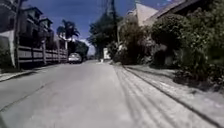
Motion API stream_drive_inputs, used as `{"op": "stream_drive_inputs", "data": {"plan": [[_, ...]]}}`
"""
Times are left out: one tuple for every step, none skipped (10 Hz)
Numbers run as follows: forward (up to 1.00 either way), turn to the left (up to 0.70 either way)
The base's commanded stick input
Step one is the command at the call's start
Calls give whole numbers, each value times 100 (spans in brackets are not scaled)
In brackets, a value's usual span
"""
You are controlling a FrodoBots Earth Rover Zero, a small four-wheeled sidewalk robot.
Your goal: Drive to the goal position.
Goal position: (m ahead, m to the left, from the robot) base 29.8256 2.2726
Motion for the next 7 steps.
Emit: {"op": "stream_drive_inputs", "data": {"plan": [[85,14],[85,0],[85,12],[85,6],[85,1],[85,0],[85,5]]}}
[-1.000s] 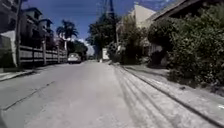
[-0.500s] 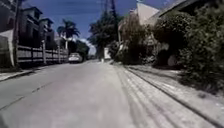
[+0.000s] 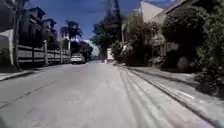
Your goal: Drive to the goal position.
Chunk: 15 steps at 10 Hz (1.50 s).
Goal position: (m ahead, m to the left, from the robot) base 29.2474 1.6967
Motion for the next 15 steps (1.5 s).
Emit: {"op": "stream_drive_inputs", "data": {"plan": [[85,5],[85,6],[85,3],[85,3],[85,2],[85,0],[85,0],[85,0],[85,0],[85,0],[85,0],[85,0],[85,0],[85,0],[85,0]]}}
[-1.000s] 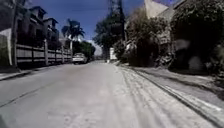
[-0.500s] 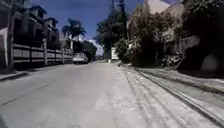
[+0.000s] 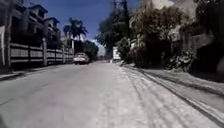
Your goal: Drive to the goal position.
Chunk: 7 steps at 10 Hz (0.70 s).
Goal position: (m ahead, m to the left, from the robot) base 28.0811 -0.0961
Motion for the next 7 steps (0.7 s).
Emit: {"op": "stream_drive_inputs", "data": {"plan": [[85,0],[85,0],[85,0],[85,0],[85,0],[85,0],[85,0]]}}
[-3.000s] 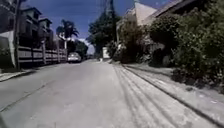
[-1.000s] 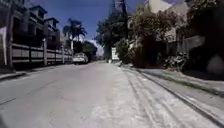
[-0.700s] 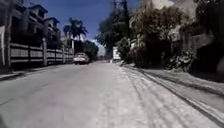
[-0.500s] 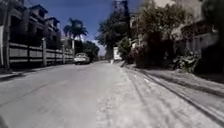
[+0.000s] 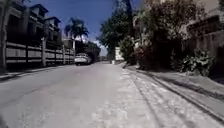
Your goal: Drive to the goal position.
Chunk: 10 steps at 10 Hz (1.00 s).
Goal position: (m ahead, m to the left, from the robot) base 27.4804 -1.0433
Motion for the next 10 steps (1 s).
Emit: {"op": "stream_drive_inputs", "data": {"plan": [[85,0],[85,0],[85,0],[85,0],[85,0],[85,0],[85,0],[85,0],[85,0],[85,0]]}}
